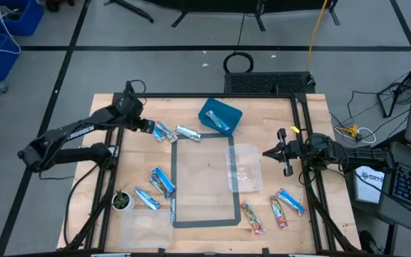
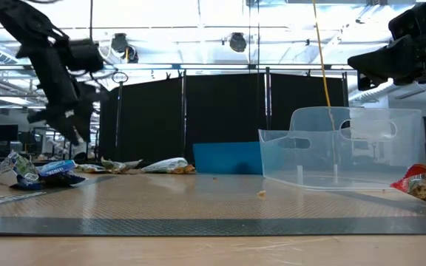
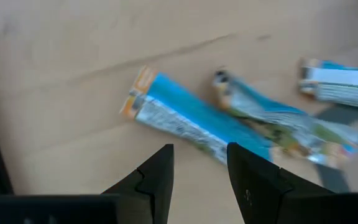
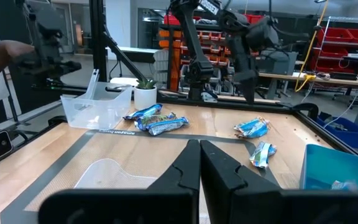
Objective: Pick and place Granola Bars by type
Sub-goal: Put the orange granola bar into the blue bin
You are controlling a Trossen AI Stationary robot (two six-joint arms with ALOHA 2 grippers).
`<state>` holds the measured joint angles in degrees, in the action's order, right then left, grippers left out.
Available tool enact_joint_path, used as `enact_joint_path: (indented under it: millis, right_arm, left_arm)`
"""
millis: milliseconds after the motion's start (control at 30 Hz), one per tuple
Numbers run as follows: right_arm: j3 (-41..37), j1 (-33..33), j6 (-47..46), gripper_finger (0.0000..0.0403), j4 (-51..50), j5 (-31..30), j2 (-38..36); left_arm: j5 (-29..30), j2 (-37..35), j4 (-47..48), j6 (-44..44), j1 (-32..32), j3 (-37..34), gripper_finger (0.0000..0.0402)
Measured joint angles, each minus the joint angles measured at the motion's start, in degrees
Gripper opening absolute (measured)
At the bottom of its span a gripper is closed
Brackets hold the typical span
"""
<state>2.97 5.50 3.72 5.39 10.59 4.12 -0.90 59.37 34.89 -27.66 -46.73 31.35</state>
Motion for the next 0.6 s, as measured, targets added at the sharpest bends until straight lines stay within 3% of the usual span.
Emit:
enact_joint_path:
  millis: [267, 600]
  right_arm:
    - [0.0, 0.0, 0.0, 0.0004, 0.0, 0.0, 0.0]
    - [0.0, 0.0, 0.0, 0.0004, 0.0, 0.0, 0.0]
  left_arm:
    - [-0.3, 9.2, -1.3, -0.4, -4.7, 0.0, 0.0152]
    - [0.2, 10.9, -5.2, 1.6, -7.4, 0.0, 0.0152]
